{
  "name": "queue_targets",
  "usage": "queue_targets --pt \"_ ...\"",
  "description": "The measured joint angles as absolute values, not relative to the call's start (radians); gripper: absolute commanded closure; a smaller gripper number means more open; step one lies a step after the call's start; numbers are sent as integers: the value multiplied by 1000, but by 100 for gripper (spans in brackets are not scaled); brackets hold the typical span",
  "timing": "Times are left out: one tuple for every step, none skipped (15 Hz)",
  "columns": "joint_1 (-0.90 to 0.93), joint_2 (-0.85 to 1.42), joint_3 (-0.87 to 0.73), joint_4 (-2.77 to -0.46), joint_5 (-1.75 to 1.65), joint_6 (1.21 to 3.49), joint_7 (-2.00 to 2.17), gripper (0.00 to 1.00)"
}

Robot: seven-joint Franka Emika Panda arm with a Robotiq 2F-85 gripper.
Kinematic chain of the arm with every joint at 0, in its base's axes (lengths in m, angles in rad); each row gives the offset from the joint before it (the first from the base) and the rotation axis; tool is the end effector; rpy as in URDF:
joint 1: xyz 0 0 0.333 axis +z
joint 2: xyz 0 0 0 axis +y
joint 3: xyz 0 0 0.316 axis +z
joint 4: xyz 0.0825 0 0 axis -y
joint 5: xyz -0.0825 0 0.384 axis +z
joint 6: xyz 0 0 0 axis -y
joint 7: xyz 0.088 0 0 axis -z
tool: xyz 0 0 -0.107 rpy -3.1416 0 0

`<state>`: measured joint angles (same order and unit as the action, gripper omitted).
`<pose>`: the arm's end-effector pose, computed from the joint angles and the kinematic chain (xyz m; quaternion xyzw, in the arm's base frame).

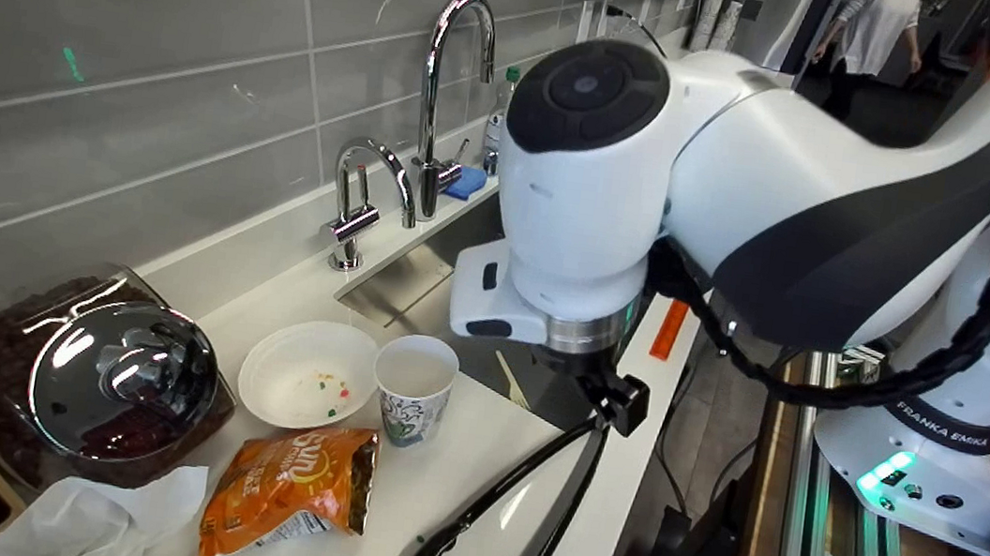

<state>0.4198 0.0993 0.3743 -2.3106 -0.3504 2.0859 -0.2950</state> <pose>0.3503 0.3334 0.2840 0.7764 0.5997 -0.1196 0.1527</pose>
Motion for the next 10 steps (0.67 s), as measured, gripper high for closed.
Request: queue_targets --pt "420 66 375 -2310 -350 2055 -283 0" --pt "420 33 376 -2310 -349 2028 -270 0" --pt "420 1 377 -2309 -348 2001 -253 0" --pt "420 -28 378 -2307 -348 1975 -235 0" --pt "420 -55 380 -2304 -347 1949 -213 0" --pt "420 -80 381 -2301 -344 1923 -190 0" --pt "420 -103 383 -2297 -343 1898 -164 0" --pt "420 -122 385 -2291 -340 1877 -137 0" --pt "420 -140 387 -2284 -335 1857 -107 0" --pt "420 -156 390 -2276 -328 1838 -75 0"
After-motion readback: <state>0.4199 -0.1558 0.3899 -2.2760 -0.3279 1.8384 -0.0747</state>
